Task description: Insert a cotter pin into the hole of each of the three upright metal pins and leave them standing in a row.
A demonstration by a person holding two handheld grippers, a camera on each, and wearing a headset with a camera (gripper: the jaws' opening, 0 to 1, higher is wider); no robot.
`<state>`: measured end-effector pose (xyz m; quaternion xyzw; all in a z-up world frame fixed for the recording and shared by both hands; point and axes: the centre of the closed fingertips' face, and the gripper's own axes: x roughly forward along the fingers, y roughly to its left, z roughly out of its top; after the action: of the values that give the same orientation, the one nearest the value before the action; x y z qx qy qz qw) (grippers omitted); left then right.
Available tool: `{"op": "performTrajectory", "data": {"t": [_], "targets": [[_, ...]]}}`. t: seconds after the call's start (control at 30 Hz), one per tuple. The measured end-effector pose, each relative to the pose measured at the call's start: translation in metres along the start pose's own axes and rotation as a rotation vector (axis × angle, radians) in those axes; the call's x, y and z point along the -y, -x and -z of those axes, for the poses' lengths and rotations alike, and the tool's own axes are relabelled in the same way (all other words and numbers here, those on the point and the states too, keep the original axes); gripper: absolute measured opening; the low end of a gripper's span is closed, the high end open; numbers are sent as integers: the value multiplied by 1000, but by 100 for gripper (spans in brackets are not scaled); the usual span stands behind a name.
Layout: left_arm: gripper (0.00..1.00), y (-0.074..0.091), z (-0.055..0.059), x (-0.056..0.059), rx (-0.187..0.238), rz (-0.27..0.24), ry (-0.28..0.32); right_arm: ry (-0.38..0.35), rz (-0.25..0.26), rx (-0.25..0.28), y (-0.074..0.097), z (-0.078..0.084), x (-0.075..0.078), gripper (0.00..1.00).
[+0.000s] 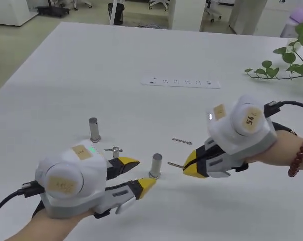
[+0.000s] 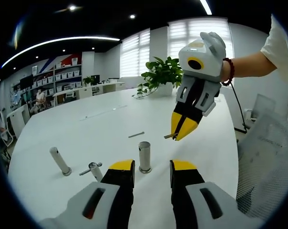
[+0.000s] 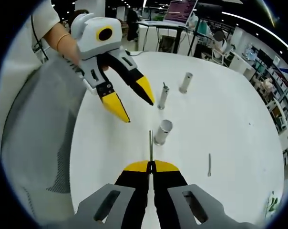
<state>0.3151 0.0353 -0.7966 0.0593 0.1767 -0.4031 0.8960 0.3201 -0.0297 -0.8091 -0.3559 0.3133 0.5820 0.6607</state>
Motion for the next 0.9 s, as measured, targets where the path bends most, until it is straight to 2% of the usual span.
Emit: {"op": "performTrajectory", "data": {"t": [0.13, 0.3, 0.5, 0.9], "targets": [[28, -6, 0, -6, 4, -27, 32, 4, 9, -24, -3, 3, 5, 2], [27, -13, 2, -9, -1, -37, 40, 23, 21, -58, -6, 7, 10, 3], [26, -23, 6, -13, -13, -47, 63, 18, 24, -75, -10, 10, 17, 3], [23, -38, 11, -14, -27, -30, 80, 15, 25, -97, -15, 16, 21, 3]]}}
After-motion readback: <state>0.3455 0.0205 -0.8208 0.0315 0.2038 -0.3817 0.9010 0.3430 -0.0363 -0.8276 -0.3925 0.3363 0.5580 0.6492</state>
